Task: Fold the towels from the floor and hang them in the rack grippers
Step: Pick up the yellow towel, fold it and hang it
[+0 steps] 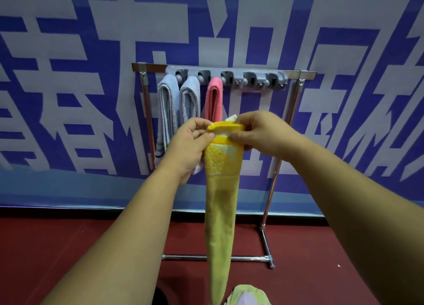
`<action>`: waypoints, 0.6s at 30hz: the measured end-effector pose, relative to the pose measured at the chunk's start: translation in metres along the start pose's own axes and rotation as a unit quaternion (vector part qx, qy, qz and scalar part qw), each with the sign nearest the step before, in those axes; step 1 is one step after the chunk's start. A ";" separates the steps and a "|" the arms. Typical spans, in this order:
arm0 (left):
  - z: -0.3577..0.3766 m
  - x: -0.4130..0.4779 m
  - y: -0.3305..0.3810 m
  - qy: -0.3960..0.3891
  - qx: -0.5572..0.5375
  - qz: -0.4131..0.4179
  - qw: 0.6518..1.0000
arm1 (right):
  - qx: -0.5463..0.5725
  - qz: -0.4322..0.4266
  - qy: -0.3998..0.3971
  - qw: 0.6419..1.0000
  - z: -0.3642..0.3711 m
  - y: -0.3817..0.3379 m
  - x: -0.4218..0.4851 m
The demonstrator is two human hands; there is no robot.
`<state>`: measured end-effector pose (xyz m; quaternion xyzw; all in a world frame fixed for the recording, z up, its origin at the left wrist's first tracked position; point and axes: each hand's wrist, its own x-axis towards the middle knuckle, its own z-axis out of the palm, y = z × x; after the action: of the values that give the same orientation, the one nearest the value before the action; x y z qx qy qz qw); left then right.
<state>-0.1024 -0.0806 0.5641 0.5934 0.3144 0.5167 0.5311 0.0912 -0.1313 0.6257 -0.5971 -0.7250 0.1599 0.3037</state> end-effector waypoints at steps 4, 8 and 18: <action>0.003 0.004 0.009 0.016 -0.040 0.019 0.999 | 0.040 -0.010 0.040 0.998 -0.003 -0.013 0.004; 0.010 0.005 0.015 -0.013 -0.056 0.016 0.998 | 0.049 -0.020 0.060 0.997 -0.012 -0.026 0.013; 0.013 0.021 0.019 -0.082 -0.042 -0.067 0.994 | 0.125 -0.042 0.134 0.982 -0.046 -0.034 0.029</action>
<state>-0.0879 -0.0697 0.5895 0.5890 0.2869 0.4421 0.6126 0.0905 -0.1179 0.6881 -0.5399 -0.6765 0.1549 0.4762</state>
